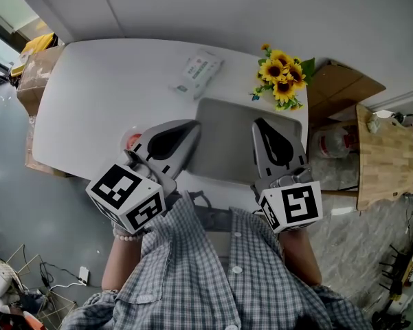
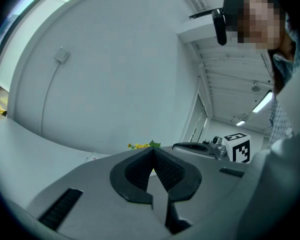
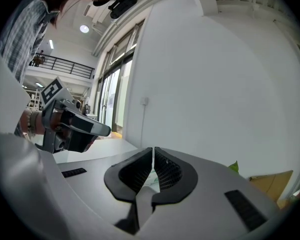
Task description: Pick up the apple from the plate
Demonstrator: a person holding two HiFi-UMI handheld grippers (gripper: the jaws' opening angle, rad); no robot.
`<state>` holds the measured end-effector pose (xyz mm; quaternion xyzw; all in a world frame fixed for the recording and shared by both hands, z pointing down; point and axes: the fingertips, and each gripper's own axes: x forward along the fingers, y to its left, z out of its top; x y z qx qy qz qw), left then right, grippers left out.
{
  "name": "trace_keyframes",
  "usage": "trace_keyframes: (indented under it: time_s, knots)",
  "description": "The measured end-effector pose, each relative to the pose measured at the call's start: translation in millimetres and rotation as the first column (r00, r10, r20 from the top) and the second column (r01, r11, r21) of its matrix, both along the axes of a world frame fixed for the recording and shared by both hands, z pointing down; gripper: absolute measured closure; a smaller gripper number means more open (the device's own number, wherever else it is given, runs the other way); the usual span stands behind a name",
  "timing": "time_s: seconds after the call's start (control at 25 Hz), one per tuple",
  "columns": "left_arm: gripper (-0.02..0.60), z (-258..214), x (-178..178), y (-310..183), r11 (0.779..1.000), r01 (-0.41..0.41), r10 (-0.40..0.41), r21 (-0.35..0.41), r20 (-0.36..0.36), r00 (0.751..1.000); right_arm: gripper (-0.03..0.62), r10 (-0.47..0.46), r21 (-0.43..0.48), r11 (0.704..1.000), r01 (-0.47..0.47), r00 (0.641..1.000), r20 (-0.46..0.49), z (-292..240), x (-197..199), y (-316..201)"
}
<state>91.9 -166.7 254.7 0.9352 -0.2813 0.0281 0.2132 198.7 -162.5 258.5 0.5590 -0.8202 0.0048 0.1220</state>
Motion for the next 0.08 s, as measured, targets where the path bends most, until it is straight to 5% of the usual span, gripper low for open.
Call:
trace_keyframes:
  time_s: [0.08]
  knots:
    - [0.572, 1.2, -0.7, -0.7, 1.000, -0.002, 0.002, -0.002, 0.001, 1.000, 0.563, -0.002, -0.006, 1.000, 0.002, 1.000, -0.003, 2.3, -1.8, -0.8]
